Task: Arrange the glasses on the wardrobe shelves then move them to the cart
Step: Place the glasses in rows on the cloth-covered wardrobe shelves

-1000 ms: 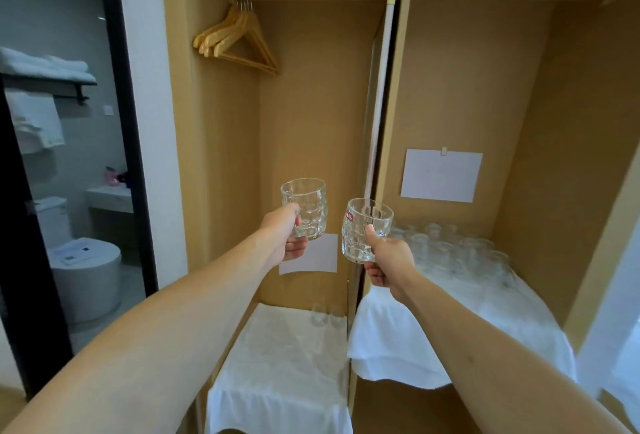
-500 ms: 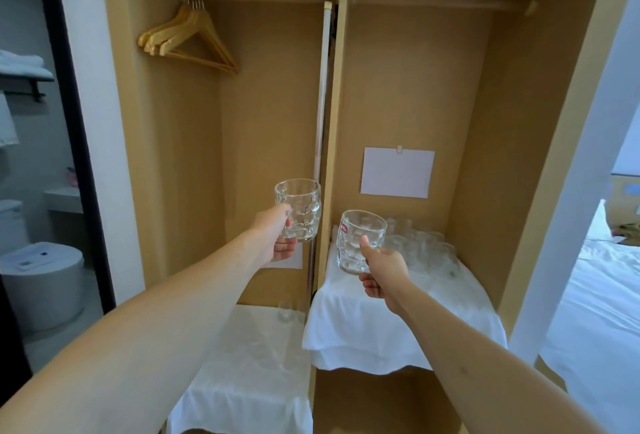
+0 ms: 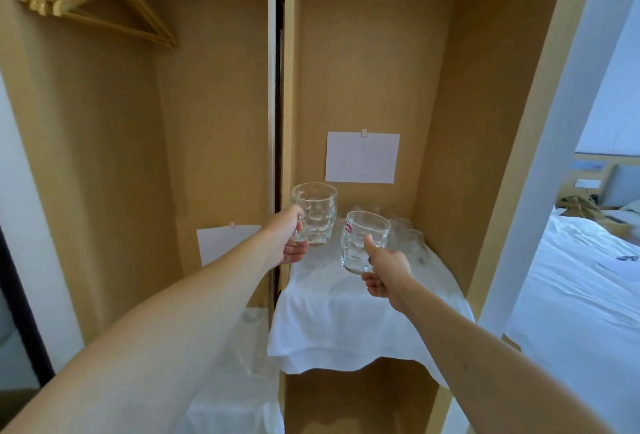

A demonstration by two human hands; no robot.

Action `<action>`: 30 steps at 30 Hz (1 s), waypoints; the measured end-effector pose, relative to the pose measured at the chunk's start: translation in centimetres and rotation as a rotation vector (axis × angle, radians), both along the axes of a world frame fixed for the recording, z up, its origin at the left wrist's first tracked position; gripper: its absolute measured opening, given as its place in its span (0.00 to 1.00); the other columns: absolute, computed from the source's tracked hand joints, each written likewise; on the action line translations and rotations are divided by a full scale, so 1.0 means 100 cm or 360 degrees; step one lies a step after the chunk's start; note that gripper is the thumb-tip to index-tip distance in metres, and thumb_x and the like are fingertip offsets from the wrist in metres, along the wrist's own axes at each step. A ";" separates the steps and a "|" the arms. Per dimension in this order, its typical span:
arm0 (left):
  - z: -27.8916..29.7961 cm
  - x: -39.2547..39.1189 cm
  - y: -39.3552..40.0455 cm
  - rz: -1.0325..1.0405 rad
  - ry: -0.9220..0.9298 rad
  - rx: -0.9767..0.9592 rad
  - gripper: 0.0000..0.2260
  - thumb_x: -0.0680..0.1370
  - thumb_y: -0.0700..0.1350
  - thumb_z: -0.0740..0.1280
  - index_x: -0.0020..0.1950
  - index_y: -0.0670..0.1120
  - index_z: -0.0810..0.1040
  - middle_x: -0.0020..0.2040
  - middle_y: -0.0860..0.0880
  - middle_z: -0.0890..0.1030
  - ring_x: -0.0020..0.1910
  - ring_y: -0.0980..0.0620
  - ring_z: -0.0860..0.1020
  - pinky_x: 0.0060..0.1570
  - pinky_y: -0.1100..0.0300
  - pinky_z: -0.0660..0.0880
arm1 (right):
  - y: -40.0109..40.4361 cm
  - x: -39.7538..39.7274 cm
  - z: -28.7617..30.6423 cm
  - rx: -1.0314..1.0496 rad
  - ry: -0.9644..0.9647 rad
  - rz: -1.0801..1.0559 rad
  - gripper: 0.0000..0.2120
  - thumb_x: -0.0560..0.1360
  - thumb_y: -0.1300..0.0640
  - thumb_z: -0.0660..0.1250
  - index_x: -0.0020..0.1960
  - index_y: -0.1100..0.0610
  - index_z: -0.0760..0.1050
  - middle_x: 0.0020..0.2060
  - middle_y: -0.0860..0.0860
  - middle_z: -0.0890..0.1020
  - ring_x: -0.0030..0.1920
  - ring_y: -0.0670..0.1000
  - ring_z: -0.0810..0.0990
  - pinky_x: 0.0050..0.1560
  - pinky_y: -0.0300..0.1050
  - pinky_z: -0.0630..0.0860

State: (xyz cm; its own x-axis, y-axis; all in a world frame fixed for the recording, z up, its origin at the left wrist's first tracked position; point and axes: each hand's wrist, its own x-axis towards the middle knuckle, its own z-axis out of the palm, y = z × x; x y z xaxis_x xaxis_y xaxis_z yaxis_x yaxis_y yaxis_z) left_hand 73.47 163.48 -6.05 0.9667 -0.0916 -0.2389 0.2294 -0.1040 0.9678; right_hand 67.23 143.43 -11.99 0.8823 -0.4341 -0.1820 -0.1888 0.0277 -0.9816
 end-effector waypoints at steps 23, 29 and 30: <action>-0.101 0.119 -0.095 -0.0107 0.0302 0.0116 0.11 0.75 0.53 0.64 0.41 0.46 0.72 0.38 0.40 0.82 0.35 0.44 0.81 0.38 0.54 0.82 | -0.077 0.099 -0.077 0.0223 0.0285 -0.0196 0.17 0.79 0.48 0.63 0.37 0.57 0.66 0.35 0.57 0.71 0.29 0.54 0.70 0.29 0.41 0.67; -0.138 0.131 -0.125 -0.0050 0.0406 0.0063 0.12 0.76 0.54 0.65 0.40 0.46 0.72 0.35 0.41 0.81 0.34 0.44 0.80 0.35 0.55 0.81 | -0.108 0.117 -0.110 0.0207 0.0372 -0.0138 0.16 0.79 0.49 0.62 0.37 0.57 0.65 0.32 0.55 0.69 0.29 0.54 0.69 0.30 0.41 0.65; -0.144 0.133 -0.130 -0.0034 0.0418 0.0060 0.12 0.76 0.53 0.65 0.40 0.46 0.72 0.35 0.41 0.81 0.34 0.44 0.80 0.36 0.55 0.81 | -0.113 0.121 -0.115 0.0209 0.0381 -0.0126 0.16 0.79 0.49 0.63 0.37 0.57 0.66 0.33 0.55 0.69 0.29 0.54 0.70 0.29 0.41 0.66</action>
